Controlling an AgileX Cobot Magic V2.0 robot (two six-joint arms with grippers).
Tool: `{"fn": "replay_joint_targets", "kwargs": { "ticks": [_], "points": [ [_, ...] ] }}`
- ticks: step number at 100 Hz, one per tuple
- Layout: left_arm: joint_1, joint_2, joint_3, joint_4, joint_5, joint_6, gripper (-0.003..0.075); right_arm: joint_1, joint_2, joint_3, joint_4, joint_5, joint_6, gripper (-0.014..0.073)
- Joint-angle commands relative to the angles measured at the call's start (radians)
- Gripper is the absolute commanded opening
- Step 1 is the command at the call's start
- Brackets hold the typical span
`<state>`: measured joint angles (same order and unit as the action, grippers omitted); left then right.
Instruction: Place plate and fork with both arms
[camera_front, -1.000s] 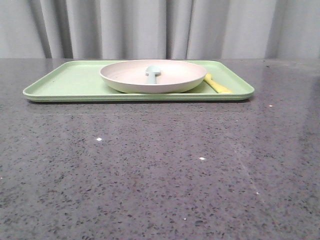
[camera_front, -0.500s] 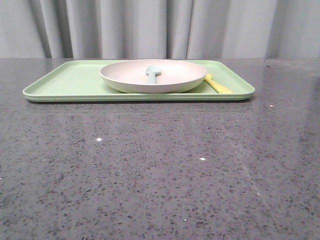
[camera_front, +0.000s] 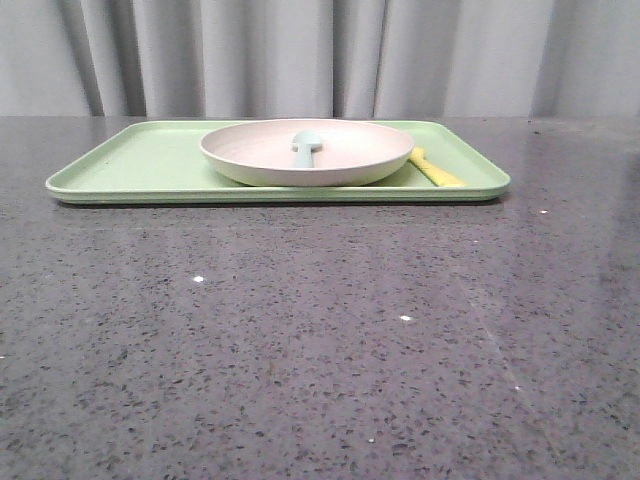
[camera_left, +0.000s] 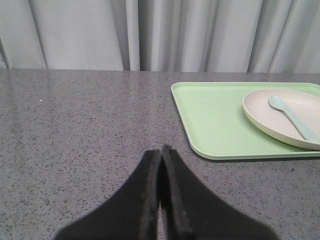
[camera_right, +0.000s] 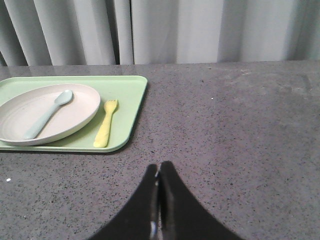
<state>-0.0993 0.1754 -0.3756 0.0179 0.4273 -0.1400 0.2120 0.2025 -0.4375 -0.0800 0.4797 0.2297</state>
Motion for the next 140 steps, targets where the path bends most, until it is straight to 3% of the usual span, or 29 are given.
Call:
{"fn": "replay_joint_targets", "kwargs": {
  "ticks": [1, 30, 49, 59, 79, 140],
  "points": [
    [0.001, 0.011, -0.027, 0.002, -0.086, -0.005, -0.0020, -0.006, 0.009, -0.023, -0.018, -0.084, -0.010, -0.0056],
    [0.035, 0.008, 0.050, -0.035, -0.131, -0.008, -0.0020, -0.006, 0.009, -0.023, -0.018, -0.084, -0.010, -0.0056],
    [0.083, -0.055, 0.211, -0.032, -0.395, 0.041, -0.0020, -0.006, 0.009, -0.023, -0.018, -0.084, -0.010, -0.0056],
    [0.108, -0.097, 0.292, -0.030, -0.459, 0.086, -0.0020, -0.006, 0.009, -0.023, -0.018, -0.084, -0.010, -0.0056],
    [0.117, -0.183, 0.389, -0.030, -0.471, 0.093, -0.0020, -0.006, 0.009, -0.023, -0.018, -0.084, -0.010, -0.0056],
    [0.119, -0.211, 0.389, -0.030, -0.427, 0.093, -0.0020, -0.006, 0.009, -0.023, -0.018, -0.084, -0.010, -0.0056]
  ]
}}
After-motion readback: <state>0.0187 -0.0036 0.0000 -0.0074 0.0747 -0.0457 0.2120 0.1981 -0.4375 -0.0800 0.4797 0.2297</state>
